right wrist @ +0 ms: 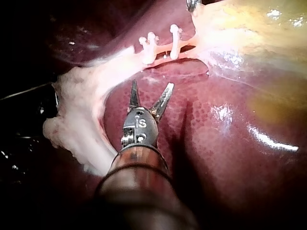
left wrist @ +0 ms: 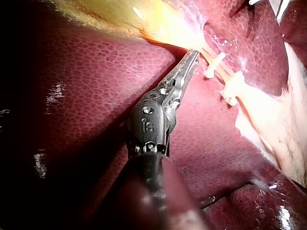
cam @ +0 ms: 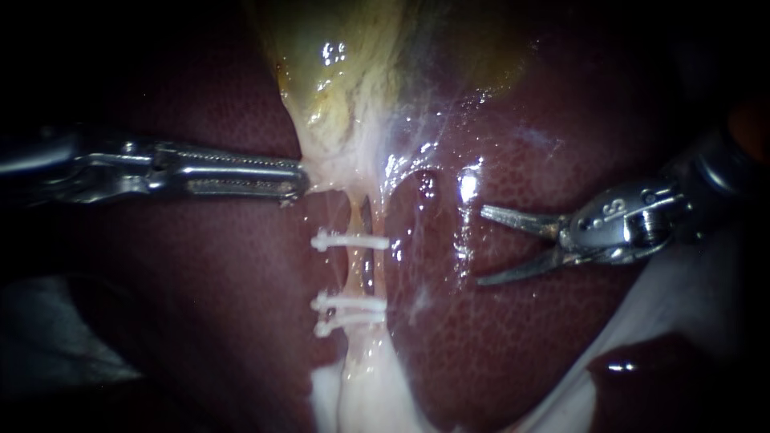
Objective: Go to the cutting position left tube
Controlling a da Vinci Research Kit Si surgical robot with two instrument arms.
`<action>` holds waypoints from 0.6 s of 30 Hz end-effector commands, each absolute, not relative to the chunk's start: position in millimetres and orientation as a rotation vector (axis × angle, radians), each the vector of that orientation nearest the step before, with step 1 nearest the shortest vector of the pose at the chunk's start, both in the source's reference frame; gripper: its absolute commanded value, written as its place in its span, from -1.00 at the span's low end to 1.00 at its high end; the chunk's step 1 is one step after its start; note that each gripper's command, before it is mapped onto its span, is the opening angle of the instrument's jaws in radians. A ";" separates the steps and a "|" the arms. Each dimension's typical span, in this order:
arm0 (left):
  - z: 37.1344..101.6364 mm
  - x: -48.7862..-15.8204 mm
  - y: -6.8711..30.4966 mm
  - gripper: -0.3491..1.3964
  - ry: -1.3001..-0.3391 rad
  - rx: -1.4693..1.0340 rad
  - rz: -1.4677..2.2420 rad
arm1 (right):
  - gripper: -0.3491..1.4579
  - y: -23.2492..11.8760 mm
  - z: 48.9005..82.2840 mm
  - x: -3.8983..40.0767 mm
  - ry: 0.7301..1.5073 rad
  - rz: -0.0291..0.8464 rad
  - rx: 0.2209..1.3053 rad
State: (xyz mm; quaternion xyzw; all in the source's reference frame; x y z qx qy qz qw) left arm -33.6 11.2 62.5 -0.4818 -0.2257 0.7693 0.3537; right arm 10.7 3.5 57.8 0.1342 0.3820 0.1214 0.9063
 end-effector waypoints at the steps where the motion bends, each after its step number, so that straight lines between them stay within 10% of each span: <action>1: 62.1 -33.2 11.4 -1.00 -0.590 -1.247 1.988 | 0.98 3.6 57.8 10.7 0.789 0.251 0.277; 18: 56.5 -29.7 12.6 -1.00 -0.551 -1.257 1.965 | 0.98 2.0 58.7 14.3 0.896 0.241 0.394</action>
